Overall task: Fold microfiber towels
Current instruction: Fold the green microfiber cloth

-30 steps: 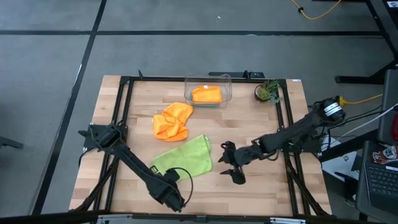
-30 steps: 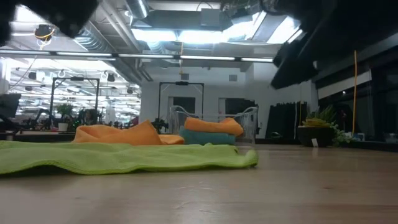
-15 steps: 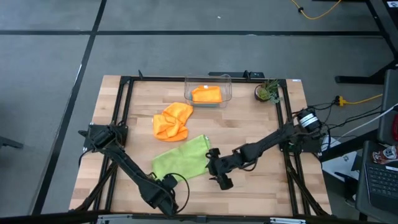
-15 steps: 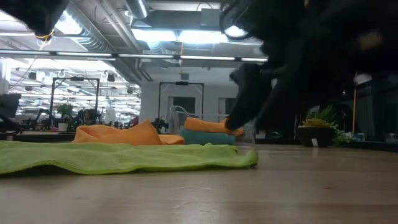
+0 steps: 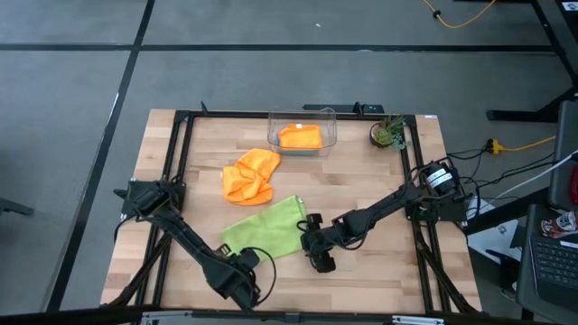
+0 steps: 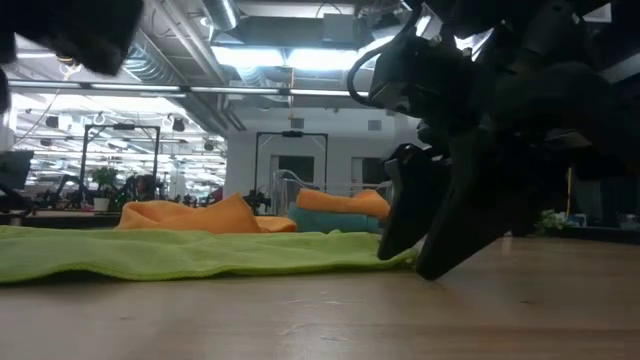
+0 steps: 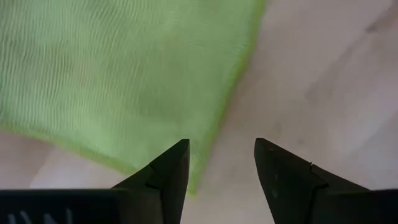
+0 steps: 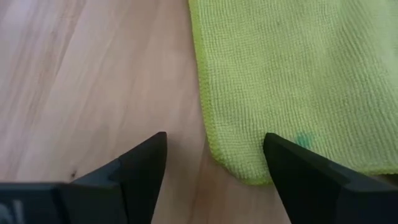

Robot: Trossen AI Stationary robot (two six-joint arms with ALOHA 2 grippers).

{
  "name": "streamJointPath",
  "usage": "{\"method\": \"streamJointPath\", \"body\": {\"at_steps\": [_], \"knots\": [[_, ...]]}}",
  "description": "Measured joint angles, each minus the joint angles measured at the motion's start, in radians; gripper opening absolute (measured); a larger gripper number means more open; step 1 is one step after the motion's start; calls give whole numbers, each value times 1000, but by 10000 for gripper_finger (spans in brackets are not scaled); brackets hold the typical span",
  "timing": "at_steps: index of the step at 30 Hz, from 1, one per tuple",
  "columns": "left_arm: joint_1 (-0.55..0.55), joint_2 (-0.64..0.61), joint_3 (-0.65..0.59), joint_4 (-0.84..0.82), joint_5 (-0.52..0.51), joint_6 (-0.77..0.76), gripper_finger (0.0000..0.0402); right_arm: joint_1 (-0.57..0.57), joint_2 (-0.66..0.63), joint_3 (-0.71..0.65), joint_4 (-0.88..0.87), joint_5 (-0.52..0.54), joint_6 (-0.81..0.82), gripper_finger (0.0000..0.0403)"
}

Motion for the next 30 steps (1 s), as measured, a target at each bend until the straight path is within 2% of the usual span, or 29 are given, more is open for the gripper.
{"method": "streamJointPath", "body": {"at_steps": [4, 8, 14, 17, 24, 30], "knots": [[15, -2, -65, 77, 14, 24, 179, 0, 1, 0, -6, -2, 27, 271], [42, -11, -119, 134, 110, -15, 200, 2, 1, -2, -11, -5, 51, 271], [51, -10, -123, 141, 102, -29, 245, 3, 2, -3, -11, -6, 51, 271], [53, -9, -123, 140, 93, -30, 253, 3, 2, -3, -11, -9, 49, 271], [36, -7, -124, 124, 72, 27, 235, 3, 0, -3, -35, -12, 50, 265], [35, -7, -124, 113, 71, 44, 200, 2, 0, -3, -42, -13, 55, 217]]}}
